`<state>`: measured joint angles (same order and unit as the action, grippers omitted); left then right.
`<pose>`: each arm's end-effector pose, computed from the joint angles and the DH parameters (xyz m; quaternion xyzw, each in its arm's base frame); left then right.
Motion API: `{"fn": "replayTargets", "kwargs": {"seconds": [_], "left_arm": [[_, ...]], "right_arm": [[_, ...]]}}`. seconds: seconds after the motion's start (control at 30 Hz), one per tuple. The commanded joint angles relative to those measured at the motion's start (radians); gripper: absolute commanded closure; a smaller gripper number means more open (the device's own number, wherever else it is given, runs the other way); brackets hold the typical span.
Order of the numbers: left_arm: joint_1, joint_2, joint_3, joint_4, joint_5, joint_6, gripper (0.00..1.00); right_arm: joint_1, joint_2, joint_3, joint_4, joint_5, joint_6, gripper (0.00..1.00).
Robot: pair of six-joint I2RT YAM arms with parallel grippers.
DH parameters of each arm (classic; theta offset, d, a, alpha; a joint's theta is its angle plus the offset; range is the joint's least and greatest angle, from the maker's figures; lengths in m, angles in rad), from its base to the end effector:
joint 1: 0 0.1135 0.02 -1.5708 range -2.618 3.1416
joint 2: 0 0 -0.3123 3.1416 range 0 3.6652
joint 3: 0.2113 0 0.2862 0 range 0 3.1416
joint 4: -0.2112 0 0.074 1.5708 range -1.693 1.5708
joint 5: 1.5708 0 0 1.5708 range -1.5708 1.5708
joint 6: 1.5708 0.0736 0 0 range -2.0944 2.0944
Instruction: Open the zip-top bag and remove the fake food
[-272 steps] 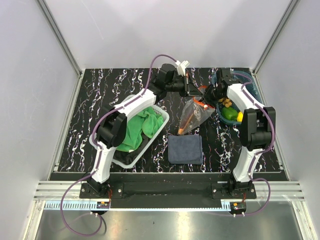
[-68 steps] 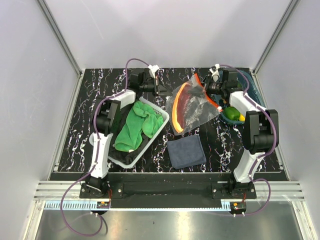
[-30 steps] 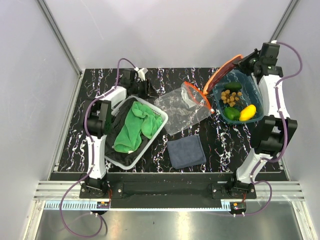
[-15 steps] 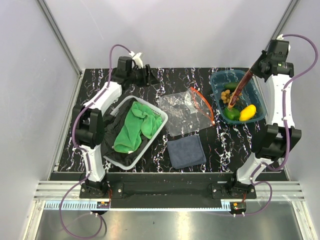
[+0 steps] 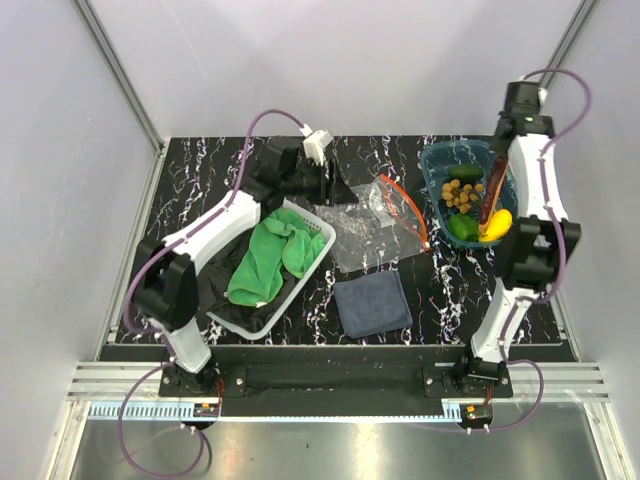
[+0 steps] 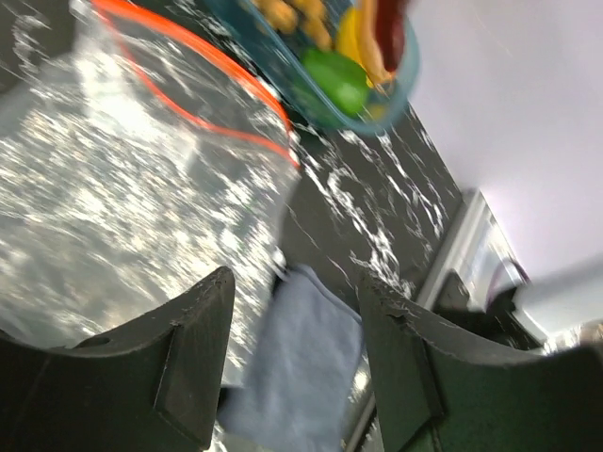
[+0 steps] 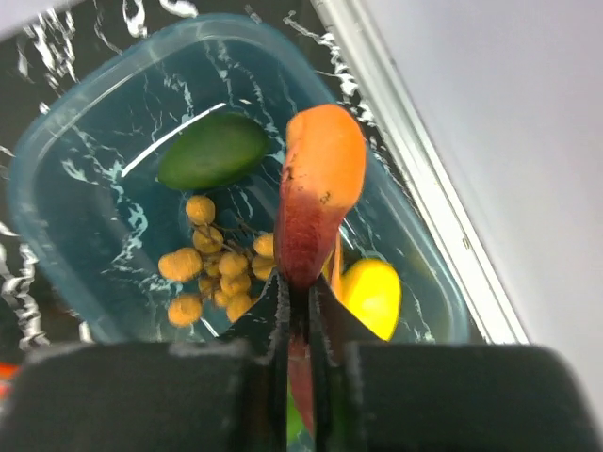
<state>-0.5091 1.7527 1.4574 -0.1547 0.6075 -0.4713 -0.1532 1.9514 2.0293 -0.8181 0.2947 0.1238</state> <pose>0.4010 -0.2720 0.3382 0.1742 0.8051 -0.4623 0.3282 0.5077 -0.1000 0.3877 0.1836 0.8882 -0.1402 0.3971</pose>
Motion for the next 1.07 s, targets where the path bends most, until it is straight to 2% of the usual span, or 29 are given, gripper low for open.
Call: {"fn": "replayTargets", "kwargs": {"seconds": [0.0, 0.1, 0.17, 0.23, 0.27, 0.33, 0.37, 0.4, 0.47, 0.57, 0.63, 0.67, 0.7, 0.77, 0.8, 0.83, 0.9, 1.03], "left_arm": [[-0.009, -0.142, -0.081, 0.04, 0.026, 0.019, 0.41], [-0.009, -0.215, -0.14, 0.005, 0.012, 0.052, 0.38], [-0.011, -0.267, -0.175, -0.011, 0.0, 0.065, 0.28], [-0.02, -0.303, -0.21, -0.016, -0.005, 0.079, 0.25], [-0.025, -0.332, -0.219, -0.014, -0.009, 0.085, 0.19], [-0.046, -0.358, -0.238, -0.016, -0.018, 0.106, 0.18], [-0.054, -0.38, -0.252, -0.017, -0.02, 0.111, 0.17], [-0.061, -0.389, -0.258, -0.016, -0.02, 0.112, 0.16], [-0.089, -0.407, -0.27, -0.017, -0.023, 0.109, 0.14], [-0.129, -0.427, -0.295, -0.014, -0.022, 0.086, 0.13], [-0.163, -0.458, -0.319, -0.006, -0.031, 0.082, 0.12], [-0.172, -0.47, -0.333, -0.002, -0.037, 0.073, 0.12], [-0.181, -0.502, -0.373, 0.015, -0.041, 0.065, 0.12], [-0.203, -0.544, -0.422, 0.046, -0.052, 0.016, 0.12], [-0.213, -0.567, -0.48, 0.09, -0.06, -0.006, 0.12], [-0.223, -0.622, -0.52, 0.118, -0.074, -0.03, 0.11], [-0.242, -0.682, -0.645, 0.225, -0.109, -0.114, 0.11], [-0.255, -0.933, -0.866, 0.473, -0.173, -0.32, 0.08]], "right_arm": [[0.061, 0.154, 0.159, -0.029, 0.084, -0.049, 0.85], [0.107, 0.271, 0.311, -0.113, 0.112, -0.029, 0.64], [0.127, 0.343, 0.431, -0.212, 0.121, 0.005, 0.43], [0.135, 0.382, 0.564, -0.341, 0.123, 0.045, 0.33], [0.145, 0.397, 0.598, -0.383, 0.115, 0.08, 0.27], [0.18, 0.379, 0.612, -0.447, 0.122, 0.092, 0.2], [0.216, 0.329, 0.589, -0.447, 0.132, 0.091, 0.11], [0.231, 0.296, 0.554, -0.434, 0.132, 0.097, 0.09], [0.277, 0.189, 0.441, -0.423, 0.066, 0.132, 0.0], [0.325, 0.036, 0.243, -0.392, -0.104, 0.192, 0.0], [0.385, -0.058, 0.039, -0.317, -0.184, 0.229, 0.0], [0.401, -0.165, -0.046, -0.272, -0.291, 0.256, 0.0], [0.423, -0.224, -0.227, -0.171, -0.327, 0.299, 0.0], [0.432, -0.41, -0.411, -0.057, -0.462, 0.405, 0.0], [0.441, -0.477, -0.592, 0.064, -0.495, 0.442, 0.0], [0.443, -0.6, -0.671, 0.117, -0.52, 0.471, 0.0], [0.443, -0.71, -0.859, 0.183, -0.546, 0.537, 0.0], [0.443, -1.018, -1.049, 0.208, -0.664, 0.614, 0.0]]}}
